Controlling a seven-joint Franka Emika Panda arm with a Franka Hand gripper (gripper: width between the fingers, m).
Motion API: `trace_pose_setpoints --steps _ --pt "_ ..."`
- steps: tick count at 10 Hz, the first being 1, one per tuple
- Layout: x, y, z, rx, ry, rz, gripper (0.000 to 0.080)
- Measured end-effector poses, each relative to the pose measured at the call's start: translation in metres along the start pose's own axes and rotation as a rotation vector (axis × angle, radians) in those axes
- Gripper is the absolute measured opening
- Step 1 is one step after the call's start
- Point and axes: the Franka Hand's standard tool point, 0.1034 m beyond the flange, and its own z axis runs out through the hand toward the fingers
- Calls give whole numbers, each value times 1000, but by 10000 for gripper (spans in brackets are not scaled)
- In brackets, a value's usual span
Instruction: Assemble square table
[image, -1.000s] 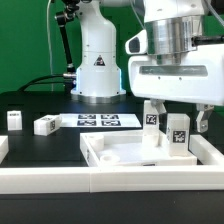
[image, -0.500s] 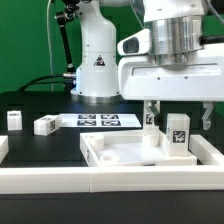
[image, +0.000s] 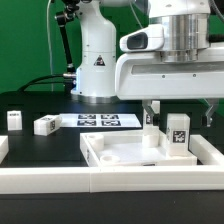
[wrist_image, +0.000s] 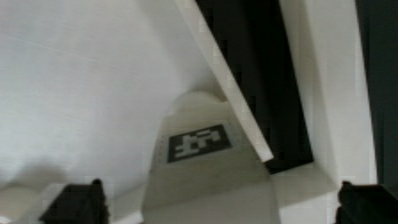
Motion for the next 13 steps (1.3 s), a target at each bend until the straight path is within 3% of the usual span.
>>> trace_pose_setpoints --steps 1,3,4,5,9,13 --pt "0 1 0 0 0 -62 648" --pt "0 1 0 1 0 -50 352" --pt "0 1 0 1 1 -50 352" --pt "0 1 0 1 0 -50 290" --pt "0 0 0 3 0 36 290" --pt "-13 -15 2 19 0 588 290"
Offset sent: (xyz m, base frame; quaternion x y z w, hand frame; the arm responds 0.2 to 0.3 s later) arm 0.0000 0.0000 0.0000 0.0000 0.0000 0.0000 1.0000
